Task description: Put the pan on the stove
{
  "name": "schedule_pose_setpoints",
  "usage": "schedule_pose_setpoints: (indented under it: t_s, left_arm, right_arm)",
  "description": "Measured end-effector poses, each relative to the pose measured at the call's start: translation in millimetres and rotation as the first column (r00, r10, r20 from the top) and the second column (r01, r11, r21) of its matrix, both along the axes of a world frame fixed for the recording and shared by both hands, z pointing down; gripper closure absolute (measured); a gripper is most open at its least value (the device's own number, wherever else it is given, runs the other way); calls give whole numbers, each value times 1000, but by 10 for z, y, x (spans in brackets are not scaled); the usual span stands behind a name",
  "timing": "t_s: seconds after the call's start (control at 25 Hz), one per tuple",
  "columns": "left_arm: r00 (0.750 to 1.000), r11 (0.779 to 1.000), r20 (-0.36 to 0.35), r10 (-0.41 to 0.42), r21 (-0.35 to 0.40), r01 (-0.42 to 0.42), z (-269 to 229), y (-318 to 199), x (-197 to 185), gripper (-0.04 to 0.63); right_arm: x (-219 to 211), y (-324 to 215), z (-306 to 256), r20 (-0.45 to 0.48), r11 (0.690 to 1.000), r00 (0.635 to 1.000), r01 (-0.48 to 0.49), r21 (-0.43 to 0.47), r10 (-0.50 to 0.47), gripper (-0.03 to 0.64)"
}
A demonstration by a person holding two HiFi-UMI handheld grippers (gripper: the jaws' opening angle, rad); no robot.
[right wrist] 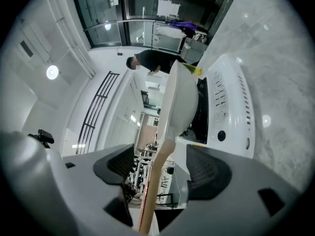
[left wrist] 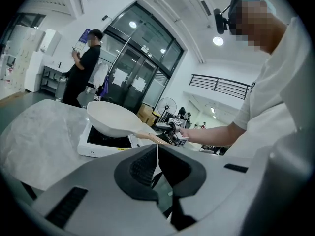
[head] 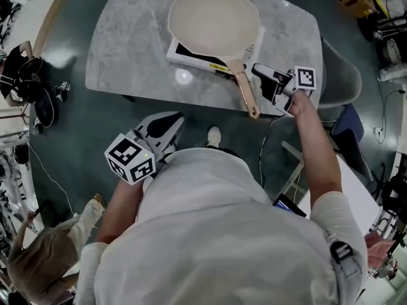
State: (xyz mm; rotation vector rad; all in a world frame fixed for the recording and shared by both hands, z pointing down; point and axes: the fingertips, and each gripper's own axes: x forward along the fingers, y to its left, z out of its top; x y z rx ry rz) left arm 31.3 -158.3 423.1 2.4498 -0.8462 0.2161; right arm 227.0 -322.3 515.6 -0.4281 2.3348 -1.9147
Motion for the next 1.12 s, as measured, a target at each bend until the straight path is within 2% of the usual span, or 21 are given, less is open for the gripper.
schedule_pose_setpoints:
  t_s: [0.12,0.24,0.32,0.44,0.52,0.6,0.68,0.72,0.88,1.12]
  left_arm:
    - [999,999,-7,38,13,-38,-37,-2,4,574]
    - [998,997,-6,68,19,-68,-14,-16,-33,574]
    - [996,996,-3,89,23,-89,1,-15,-68,574]
    - [993,992,1,118,35,-118,-11,19,-119,574]
    - [990,989,-2,138,45,-137,-19,45,-150,575]
    - [988,986,-2,158,53,-157,-14,72,-182,575]
    - [983,982,1,182,58,-181,-2,117,-215,575]
    - [981,979,0,195,60,-194,-3,148,-233,575]
    - [973,971,-11,232,59,-231,-39,307,-348,575]
    - [962,962,-39,270,54,-267,-26,579,-652,575]
  right_arm:
    - [242,111,-91,-17,994,995,-102,30,102,305]
    - [452,236,-170,-100,973,974,-189,132,203,371]
    - [583,368,-212,-214,950,940,-219,223,267,395]
    - [778,626,-367,-371,905,855,-228,358,362,455]
    - [824,803,-555,-400,866,813,-233,443,423,500]
    - [766,1004,-723,-391,832,793,-246,497,468,561]
    - [649,1236,-829,-410,811,766,-238,534,495,610]
    - [572,1359,-859,-420,806,756,-233,545,502,611]
    - [189,1814,-898,-411,802,752,-254,541,515,611]
    - [-572,2454,-599,-441,853,779,-219,474,445,611]
